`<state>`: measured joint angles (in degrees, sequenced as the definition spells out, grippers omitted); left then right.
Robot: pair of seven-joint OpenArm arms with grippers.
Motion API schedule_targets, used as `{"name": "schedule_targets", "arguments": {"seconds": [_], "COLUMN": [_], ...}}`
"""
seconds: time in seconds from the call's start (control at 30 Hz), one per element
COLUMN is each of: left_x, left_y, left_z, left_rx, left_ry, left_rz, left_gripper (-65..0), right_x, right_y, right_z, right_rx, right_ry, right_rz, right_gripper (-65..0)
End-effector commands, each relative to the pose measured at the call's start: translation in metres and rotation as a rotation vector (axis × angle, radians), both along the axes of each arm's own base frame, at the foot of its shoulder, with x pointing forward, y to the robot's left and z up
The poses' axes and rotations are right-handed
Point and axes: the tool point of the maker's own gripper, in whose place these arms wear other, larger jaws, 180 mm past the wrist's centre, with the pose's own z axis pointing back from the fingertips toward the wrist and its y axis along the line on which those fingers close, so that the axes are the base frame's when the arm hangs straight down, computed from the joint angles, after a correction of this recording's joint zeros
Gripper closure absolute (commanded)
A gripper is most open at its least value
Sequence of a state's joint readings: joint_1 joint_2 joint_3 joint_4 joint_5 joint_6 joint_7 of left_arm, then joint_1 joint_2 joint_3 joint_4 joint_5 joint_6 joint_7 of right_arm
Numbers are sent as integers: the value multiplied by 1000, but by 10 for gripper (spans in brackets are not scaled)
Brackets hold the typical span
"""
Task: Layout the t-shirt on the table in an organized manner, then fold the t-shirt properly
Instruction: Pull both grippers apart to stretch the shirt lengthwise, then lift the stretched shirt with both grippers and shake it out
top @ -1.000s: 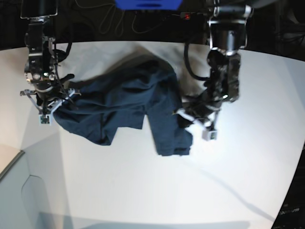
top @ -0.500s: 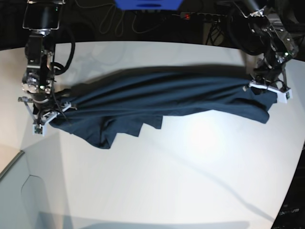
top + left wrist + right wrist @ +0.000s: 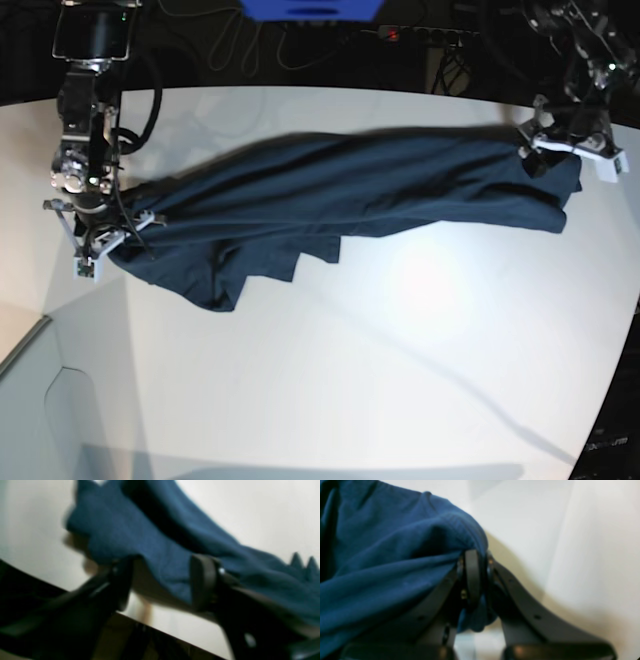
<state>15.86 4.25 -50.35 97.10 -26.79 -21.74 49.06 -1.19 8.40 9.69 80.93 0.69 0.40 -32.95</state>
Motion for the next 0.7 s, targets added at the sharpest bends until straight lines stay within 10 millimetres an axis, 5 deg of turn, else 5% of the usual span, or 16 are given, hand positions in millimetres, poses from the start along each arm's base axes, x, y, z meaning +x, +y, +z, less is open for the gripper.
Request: {"name": "schedule_targets", "arguments": {"seconds": [0.0, 0.2, 0.4, 0.67], "left_x": [7, 41, 85, 109], "left_y": [6, 37, 48, 51], "left_z": [20, 48, 23, -4], "left_rx": [32, 68, -52, 25], "left_ry": [-61, -160, -158, -61], "left_rz": [-6, 41, 64, 72], "left_gripper": [-402, -416, -418, -419], "right_x": [8, 6, 0, -1], "right_y": [-5, -5, -5, -5], "right_z": [12, 10, 6, 5], "right_rx": [-24, -23, -23, -22], "right_ry": [-44, -44, -27, -23], "right_rz": [4, 5, 5, 4], "right_gripper": [-40, -56, -56, -56]}}
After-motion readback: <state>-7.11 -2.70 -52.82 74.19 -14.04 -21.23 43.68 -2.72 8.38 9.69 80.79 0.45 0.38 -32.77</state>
